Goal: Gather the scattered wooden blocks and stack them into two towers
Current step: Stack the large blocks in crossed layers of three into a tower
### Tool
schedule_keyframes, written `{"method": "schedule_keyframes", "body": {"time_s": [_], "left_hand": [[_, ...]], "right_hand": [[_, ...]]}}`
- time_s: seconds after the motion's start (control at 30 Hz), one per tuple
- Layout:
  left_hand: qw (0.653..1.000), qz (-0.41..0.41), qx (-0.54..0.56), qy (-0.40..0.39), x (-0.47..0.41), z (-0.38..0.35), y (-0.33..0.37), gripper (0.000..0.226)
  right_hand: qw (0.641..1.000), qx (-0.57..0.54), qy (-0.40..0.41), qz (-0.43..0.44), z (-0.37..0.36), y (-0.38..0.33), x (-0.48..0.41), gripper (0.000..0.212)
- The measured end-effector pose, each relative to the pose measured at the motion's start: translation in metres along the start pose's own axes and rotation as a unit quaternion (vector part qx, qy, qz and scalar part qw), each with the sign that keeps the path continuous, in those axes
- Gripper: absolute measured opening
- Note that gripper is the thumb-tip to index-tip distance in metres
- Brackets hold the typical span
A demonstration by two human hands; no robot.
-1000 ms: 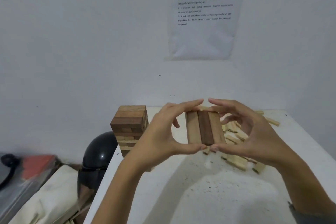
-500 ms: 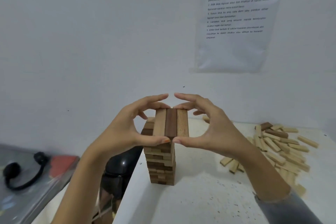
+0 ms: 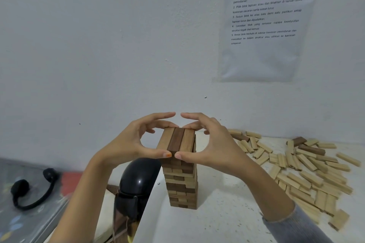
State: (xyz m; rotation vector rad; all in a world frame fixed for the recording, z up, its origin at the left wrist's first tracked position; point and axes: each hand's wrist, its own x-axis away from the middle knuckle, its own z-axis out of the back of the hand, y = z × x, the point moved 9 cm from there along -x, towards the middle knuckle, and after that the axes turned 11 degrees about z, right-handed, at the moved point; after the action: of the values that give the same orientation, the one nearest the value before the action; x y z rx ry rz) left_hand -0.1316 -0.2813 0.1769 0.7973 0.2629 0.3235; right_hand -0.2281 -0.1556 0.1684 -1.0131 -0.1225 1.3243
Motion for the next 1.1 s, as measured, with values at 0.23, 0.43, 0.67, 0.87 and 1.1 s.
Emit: {"method": "schedule_keyframes", "body": {"time_s": [0.23, 0.43, 0.67, 0.87, 1.1], "left_hand": [[1.0, 0.009, 0.006, -0.017, -0.004, -0.005, -0.008, 0.083], [0.998, 0.028, 0.02, -0.055, -0.004, -0.013, -0.015, 0.083], [0.995, 0.045, 0.041, -0.074, -0.006, -0.02, -0.026, 0.09], [0.994, 0.042, 0.068, -0.07, -0.007, -0.019, -0.027, 0.091], [0.991, 0.043, 0.095, -0.078, -0.008, -0.023, -0.026, 0.102]], "right_hand": [[1.0, 0.004, -0.012, -0.01, -0.003, 0.002, 0.001, 0.08], [1.0, -0.014, -0.017, -0.011, -0.006, 0.005, 0.003, 0.078], [0.999, -0.026, -0.019, -0.014, -0.01, 0.011, 0.004, 0.084], [0.999, -0.031, -0.019, -0.014, -0.011, 0.013, 0.003, 0.081], [0.999, -0.037, -0.016, -0.016, -0.011, 0.015, 0.003, 0.084]]}}
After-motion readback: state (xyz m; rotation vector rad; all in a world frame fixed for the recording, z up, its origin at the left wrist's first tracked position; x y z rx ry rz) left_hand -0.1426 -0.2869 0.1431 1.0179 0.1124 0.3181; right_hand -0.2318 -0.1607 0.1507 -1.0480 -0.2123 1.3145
